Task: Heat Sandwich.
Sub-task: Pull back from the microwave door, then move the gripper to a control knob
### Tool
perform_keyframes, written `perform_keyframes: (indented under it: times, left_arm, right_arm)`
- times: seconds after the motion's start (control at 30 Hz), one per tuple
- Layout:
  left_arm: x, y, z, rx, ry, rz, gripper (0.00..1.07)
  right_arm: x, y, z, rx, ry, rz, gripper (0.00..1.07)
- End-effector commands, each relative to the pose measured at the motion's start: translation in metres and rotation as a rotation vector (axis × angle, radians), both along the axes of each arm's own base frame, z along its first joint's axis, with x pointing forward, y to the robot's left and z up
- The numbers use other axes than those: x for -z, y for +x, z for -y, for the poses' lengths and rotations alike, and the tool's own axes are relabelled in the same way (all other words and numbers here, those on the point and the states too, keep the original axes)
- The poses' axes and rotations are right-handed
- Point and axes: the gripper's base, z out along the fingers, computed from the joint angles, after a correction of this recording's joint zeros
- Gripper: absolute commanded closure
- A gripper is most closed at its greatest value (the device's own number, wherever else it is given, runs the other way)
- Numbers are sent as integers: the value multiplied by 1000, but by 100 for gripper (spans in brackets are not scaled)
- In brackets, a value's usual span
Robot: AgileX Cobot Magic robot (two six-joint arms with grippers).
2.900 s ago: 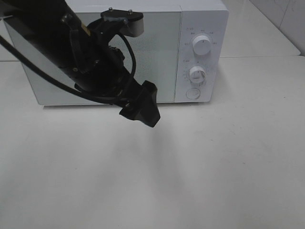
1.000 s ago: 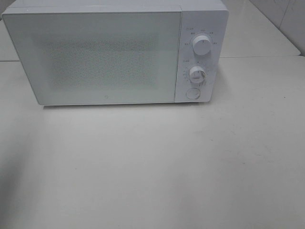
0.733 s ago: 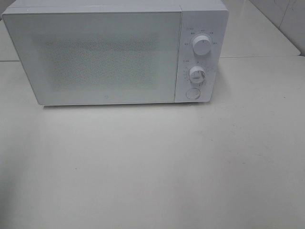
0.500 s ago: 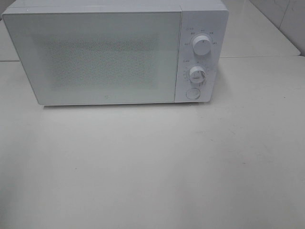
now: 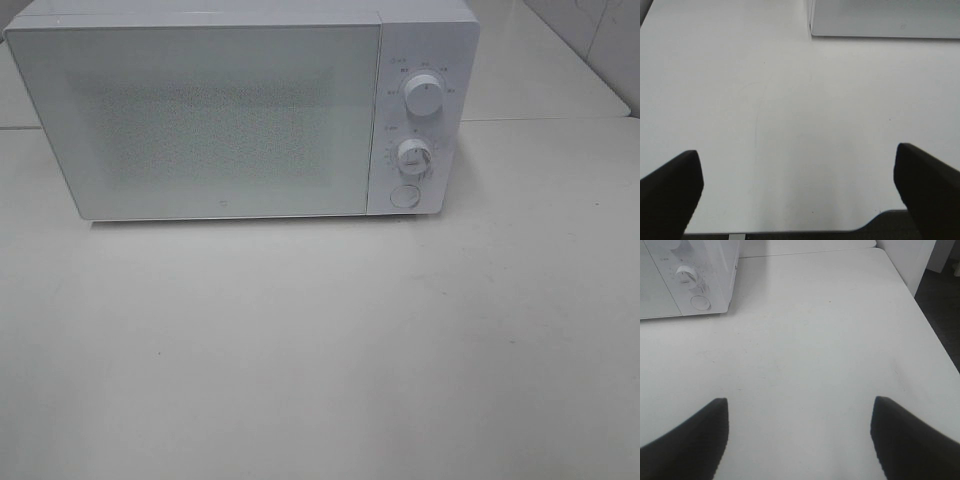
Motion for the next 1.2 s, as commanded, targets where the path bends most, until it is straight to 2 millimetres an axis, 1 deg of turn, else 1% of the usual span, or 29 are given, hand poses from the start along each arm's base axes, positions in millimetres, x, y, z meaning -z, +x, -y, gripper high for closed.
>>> perform_keyframes:
  times: [0.03,0.37,1.2]
  left_arm:
    - [0,-9,1,5,-8,70,8]
    - [1,-23,1,5,-4,156,8]
    - [0,-22,1,5,-4,151,8]
  right_arm:
    - [0,-3,0,0,0,39,32]
    - [0,-3,0,1,0,39,32]
    - [0,-3,0,0,0,38,32]
